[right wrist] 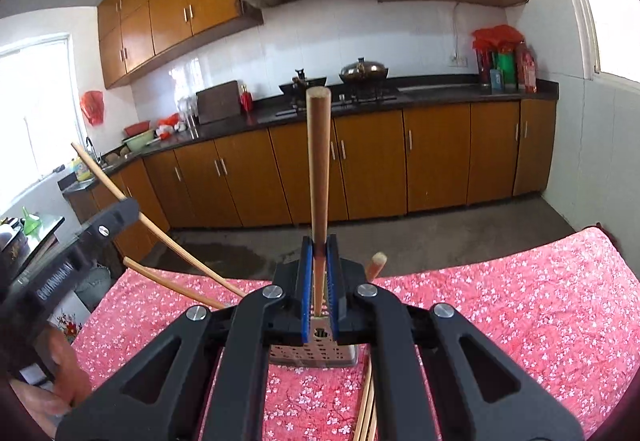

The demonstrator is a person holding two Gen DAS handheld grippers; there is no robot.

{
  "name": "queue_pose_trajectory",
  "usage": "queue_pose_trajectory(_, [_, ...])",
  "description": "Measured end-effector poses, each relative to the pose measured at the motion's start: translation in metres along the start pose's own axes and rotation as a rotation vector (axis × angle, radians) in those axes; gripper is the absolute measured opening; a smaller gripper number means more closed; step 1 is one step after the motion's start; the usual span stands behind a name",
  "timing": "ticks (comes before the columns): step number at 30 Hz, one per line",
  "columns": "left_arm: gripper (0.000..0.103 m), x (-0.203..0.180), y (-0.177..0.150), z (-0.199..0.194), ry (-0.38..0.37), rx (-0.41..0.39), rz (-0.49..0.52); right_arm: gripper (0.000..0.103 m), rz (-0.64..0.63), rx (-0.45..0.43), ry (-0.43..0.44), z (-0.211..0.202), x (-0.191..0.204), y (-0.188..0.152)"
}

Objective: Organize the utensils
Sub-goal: 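Carry both chopsticks up over the holder and release them inside, then return both tools to the cloth and close each on a chopstick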

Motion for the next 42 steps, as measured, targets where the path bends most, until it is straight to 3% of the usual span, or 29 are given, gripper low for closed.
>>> queue_pose_trajectory(4, [0.012, 0.011, -0.005, 0.007, 0.011, 0.019, -0.016, 0.012, -0.019, -0.013, -0.01, -0.004, 0.0, 0.002])
queue_pose_trajectory(6, [0.018, 0.015, -0.002, 0.004, 0.009, 0.014, -0.027, 0.024, -0.026, -0.036, -0.022, -0.013, -0.002, 0.008])
queue_pose_trajectory(12, [0.029, 0.032, 0.013, -0.033, 0.008, -0.045, -0.058, 0.025, 0.013, -0.118, -0.083, -0.048, -0.032, 0.021])
queue_pose_trajectory(14, [0.032, 0.044, 0.014, -0.049, 0.03, -0.058, -0.063, 0.025, 0.047, -0.1, -0.113, -0.054, -0.051, 0.01])
queue_pose_trajectory(17, [0.032, 0.074, 0.003, -0.065, 0.101, -0.054, -0.055, 0.025, 0.094, 0.003, -0.16, -0.045, -0.081, -0.03])
queue_pose_trajectory(20, [0.032, 0.113, -0.028, -0.065, 0.185, 0.003, -0.041, 0.025, 0.123, 0.176, -0.14, -0.019, -0.094, -0.095])
queue_pose_trajectory(23, [0.032, 0.15, -0.084, -0.047, 0.253, 0.158, -0.033, 0.016, 0.155, 0.33, -0.037, 0.006, -0.079, -0.159])
queue_pose_trajectory(27, [0.032, 0.17, -0.14, -0.033, 0.256, 0.314, -0.076, 0.014, 0.163, 0.452, 0.085, 0.024, -0.041, -0.216])
queue_pose_trajectory(31, [0.031, 0.171, -0.181, -0.029, 0.234, 0.399, -0.09, 0.014, 0.131, 0.494, 0.122, 0.03, -0.016, -0.233])
queue_pose_trajectory(36, [0.031, 0.155, -0.207, -0.027, 0.202, 0.456, -0.079, 0.012, 0.094, 0.517, 0.105, 0.034, -0.008, -0.245])
queue_pose_trajectory(39, [0.029, 0.147, -0.219, -0.023, 0.191, 0.485, -0.069, 0.009, 0.058, 0.518, 0.071, 0.039, -0.008, -0.244])
queue_pose_trajectory(42, [0.024, 0.144, -0.232, -0.02, 0.184, 0.52, -0.061, 0.008, 0.029, 0.517, -0.021, 0.045, -0.019, -0.245])
Point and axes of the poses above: each gripper's, at about its wrist camera, not at the fingertips, and z roughly the way its jaws point, x to its left, y to its top, the point moved 10 cm from there along z, roughly the way its jaws point, and after that the axes turned 13 degrees about -z, right-handed, at the moved point
